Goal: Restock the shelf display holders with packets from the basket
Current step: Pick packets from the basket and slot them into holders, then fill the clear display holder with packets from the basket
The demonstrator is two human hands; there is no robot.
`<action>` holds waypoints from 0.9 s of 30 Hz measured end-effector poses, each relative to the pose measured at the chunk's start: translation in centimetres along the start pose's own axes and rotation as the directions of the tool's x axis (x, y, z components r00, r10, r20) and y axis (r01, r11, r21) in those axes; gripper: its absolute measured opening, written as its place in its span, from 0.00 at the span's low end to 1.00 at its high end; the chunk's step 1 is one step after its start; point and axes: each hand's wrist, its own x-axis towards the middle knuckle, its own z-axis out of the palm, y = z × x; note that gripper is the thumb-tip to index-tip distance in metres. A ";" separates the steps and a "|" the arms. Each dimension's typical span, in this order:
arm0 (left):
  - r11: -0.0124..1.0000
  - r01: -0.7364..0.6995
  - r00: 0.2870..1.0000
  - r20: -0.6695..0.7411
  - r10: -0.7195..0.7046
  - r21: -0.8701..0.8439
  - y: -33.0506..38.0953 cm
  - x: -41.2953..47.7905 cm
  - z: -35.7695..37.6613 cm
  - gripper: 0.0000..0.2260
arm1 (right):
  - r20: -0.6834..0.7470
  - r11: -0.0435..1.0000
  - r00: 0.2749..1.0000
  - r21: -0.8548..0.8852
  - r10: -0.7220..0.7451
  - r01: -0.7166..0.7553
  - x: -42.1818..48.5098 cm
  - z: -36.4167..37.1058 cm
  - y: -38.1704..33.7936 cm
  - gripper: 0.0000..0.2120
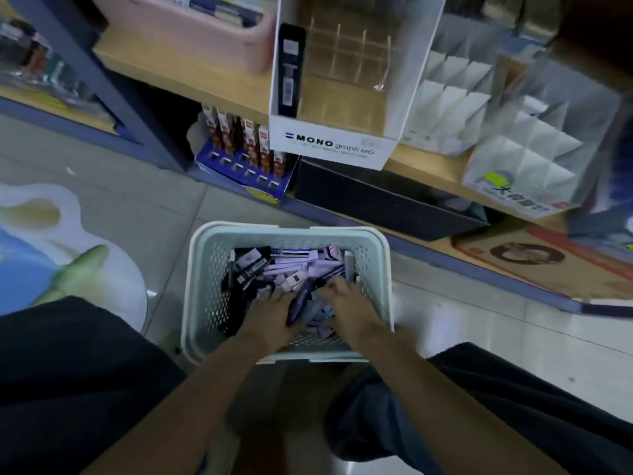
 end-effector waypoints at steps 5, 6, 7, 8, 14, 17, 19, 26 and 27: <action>0.998 0.065 0.994 0.081 -0.066 0.024 1.4 2.0 0.3 0.36 | -0.015 0.974 0.999 -0.223 -0.037 0.033 1.6 -0.3 0.3 0.24; 0.995 0.065 0.995 0.077 -0.070 0.072 1.6 2.3 0.4 0.36 | -0.011 0.973 1.000 -0.230 -0.025 0.021 1.8 -0.3 0.3 0.24; 0.990 0.058 0.995 0.069 -0.068 0.129 1.7 2.5 0.4 0.33 | -0.008 0.973 1.000 -0.231 -0.023 0.020 2.0 -0.1 0.3 0.23; 0.983 0.048 0.996 0.064 -0.060 0.174 1.7 2.7 0.4 0.29 | -0.017 0.974 1.000 -0.228 -0.024 0.019 2.2 -0.1 0.2 0.23; 0.967 0.009 1.000 -0.015 -0.013 -0.253 1.2 1.4 -1.5 0.06 | -0.285 0.770 0.915 0.637 0.286 -0.042 2.0 -0.5 -0.7 0.23; 0.934 -0.115 0.982 -0.179 0.057 -0.339 2.0 -0.5 -2.8 0.03 | -0.077 0.458 0.939 0.885 0.334 -0.090 1.0 -1.9 -2.9 0.22; 0.918 -0.205 0.965 -0.224 0.132 -0.340 3.2 -1.7 -3.3 0.03 | -0.016 0.388 0.971 0.918 0.239 -0.080 0.0 -2.5 -4.6 0.17; 0.903 -0.334 0.920 -0.305 0.248 -0.271 6.0 -3.1 -3.1 0.17 | -0.298 0.235 0.813 0.950 0.500 0.203 -4.0 -5.7 -3.4 0.13; 0.902 -0.290 0.938 -0.284 0.200 -0.319 6.4 -2.4 -2.9 0.17 | -0.316 0.228 0.777 0.947 0.545 0.225 -4.5 -6.2 -2.4 0.13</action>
